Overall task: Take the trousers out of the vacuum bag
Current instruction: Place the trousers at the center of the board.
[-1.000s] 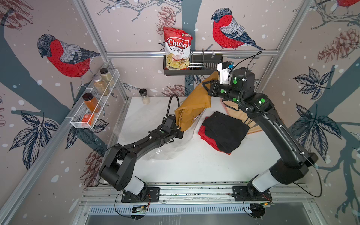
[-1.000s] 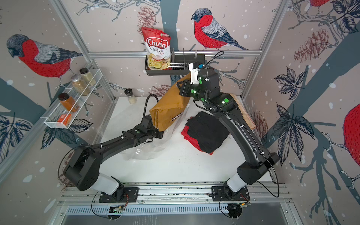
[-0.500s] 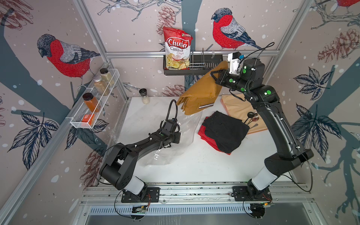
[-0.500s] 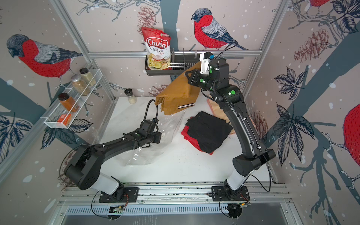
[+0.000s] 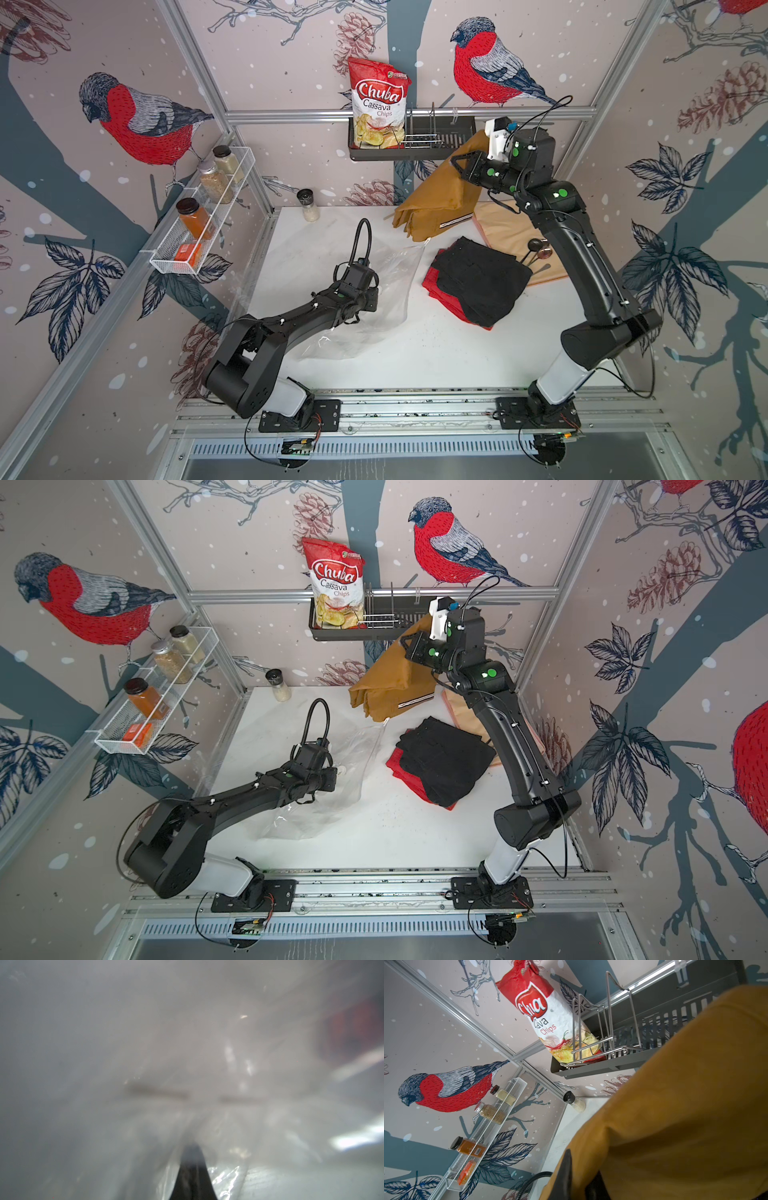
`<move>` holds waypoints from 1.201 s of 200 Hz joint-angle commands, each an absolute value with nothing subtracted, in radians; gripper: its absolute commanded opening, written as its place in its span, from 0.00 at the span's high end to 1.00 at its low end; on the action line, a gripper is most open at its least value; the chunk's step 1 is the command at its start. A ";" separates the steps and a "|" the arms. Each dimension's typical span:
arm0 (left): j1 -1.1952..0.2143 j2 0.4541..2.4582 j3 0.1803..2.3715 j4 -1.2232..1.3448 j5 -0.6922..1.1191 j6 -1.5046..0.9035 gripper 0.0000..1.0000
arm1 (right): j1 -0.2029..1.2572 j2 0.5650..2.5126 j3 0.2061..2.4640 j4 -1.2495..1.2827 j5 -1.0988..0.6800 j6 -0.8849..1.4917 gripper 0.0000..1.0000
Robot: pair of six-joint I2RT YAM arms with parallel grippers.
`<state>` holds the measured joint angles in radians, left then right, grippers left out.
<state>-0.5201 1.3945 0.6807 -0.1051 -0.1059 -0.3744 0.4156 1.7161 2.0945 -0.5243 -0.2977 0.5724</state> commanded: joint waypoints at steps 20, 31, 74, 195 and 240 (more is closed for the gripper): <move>-0.505 1.254 0.602 -0.025 -0.138 -0.440 1.00 | 0.391 1.757 2.085 -0.344 -0.277 0.550 1.00; -0.505 1.242 0.611 -0.055 -0.167 -0.433 1.00 | 0.387 1.769 2.072 -0.330 -0.278 0.549 1.00; -0.505 1.234 0.630 -0.098 -0.212 -0.434 1.00 | 0.382 1.862 2.094 -0.288 -0.303 0.551 1.00; -0.503 1.182 0.664 -0.109 -0.206 -0.384 1.00 | 0.144 1.244 1.089 -0.219 -0.233 0.634 1.00; -0.504 1.190 0.670 -0.100 -0.186 -0.371 1.00 | 0.110 1.090 0.902 -0.327 -0.150 0.675 1.00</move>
<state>-0.5056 1.1862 0.6605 -0.1158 -0.2012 -0.3847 0.1299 1.1332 0.9619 -0.3359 -0.2085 0.6357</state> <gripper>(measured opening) 0.050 0.108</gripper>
